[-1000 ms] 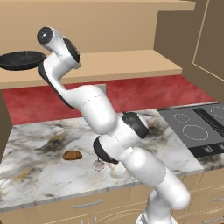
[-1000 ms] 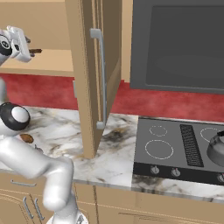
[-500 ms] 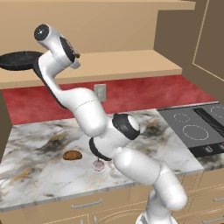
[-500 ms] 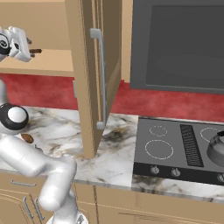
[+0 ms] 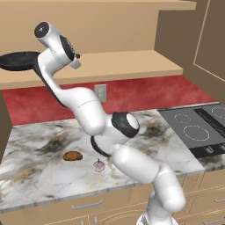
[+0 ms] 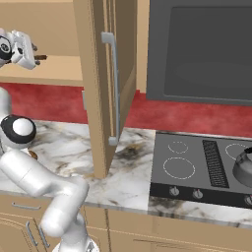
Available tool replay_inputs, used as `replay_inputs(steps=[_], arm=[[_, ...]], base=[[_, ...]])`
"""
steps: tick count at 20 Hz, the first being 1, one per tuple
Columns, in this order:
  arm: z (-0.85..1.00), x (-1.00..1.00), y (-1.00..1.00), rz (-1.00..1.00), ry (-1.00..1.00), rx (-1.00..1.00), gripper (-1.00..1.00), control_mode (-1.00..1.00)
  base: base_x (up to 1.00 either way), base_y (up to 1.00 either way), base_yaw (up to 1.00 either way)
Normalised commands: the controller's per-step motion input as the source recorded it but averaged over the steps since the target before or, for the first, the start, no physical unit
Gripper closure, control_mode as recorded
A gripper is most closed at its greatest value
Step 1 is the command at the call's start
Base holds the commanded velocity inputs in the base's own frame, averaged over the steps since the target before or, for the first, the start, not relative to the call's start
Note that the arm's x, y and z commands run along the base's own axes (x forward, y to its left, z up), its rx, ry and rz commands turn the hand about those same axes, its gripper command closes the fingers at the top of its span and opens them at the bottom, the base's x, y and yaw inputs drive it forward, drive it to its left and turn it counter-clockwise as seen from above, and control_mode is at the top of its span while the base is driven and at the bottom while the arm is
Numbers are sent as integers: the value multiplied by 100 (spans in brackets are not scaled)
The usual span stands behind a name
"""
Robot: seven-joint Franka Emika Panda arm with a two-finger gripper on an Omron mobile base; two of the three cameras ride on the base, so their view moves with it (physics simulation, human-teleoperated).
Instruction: Pick the pan from the cabinet and place it on the stove. Then turn on the stove burner for the pan.
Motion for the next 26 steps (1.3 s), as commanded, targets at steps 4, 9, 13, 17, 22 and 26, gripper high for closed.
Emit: replay_inputs(steps=[4,9,13,17,22,26], arm=[[-38,21,0,0,1,0,-100,-100],[-39,22,0,0,1,0,-100,-100],[-39,22,0,0,1,0,-100,-100],[-39,22,0,0,2,0,-100,-100],[-39,20,0,0,1,0,-100,-100],[-40,19,0,0,1,0,-100,-100]], base=[[0,0,0],[0,0,0],[0,0,0],[0,0,0],[0,0,0],[0,0,0]])
